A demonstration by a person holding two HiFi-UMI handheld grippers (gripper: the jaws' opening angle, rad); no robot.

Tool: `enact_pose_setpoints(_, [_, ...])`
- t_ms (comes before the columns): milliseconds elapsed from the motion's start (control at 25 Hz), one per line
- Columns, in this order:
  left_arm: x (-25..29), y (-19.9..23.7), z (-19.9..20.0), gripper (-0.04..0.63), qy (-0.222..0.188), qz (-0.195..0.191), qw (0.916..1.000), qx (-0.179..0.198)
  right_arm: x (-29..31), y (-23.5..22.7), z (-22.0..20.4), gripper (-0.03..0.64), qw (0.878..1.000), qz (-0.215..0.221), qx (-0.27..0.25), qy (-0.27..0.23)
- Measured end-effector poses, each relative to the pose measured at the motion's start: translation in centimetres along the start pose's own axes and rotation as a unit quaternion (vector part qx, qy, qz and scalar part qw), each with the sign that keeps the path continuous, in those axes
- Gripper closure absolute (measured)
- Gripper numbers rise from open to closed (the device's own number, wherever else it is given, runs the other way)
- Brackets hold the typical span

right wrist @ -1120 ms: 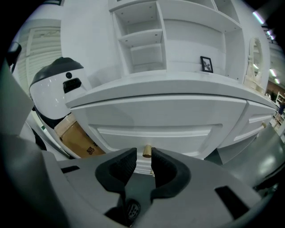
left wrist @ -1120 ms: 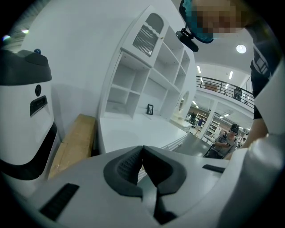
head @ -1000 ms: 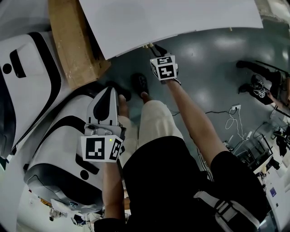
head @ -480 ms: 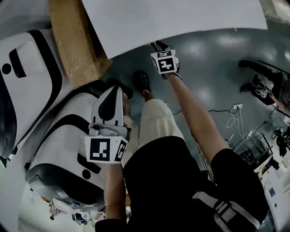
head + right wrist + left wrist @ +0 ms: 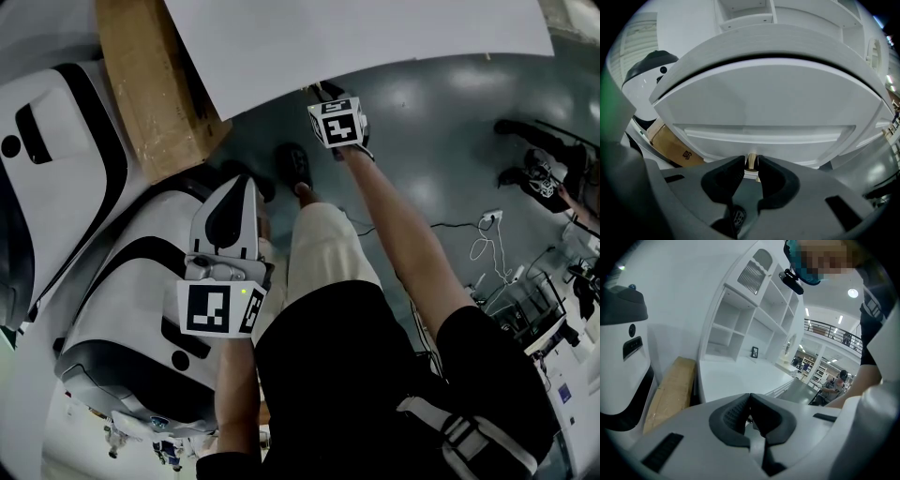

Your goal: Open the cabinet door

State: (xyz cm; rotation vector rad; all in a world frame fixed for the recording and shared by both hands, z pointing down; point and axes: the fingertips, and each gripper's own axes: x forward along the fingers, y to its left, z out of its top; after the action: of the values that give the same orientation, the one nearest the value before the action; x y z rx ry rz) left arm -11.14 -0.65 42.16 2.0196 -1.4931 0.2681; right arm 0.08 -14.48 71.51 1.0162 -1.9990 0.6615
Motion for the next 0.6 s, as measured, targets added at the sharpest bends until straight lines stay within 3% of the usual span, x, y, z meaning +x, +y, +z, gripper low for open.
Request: enact_pose_setpoints(600, [0.01,0.02,-0.25,0.572,0.0,-0.007,1.0,-0.003,-0.07,-0.06,0.06,0.518,1.0,-0.01,0.015,0.016])
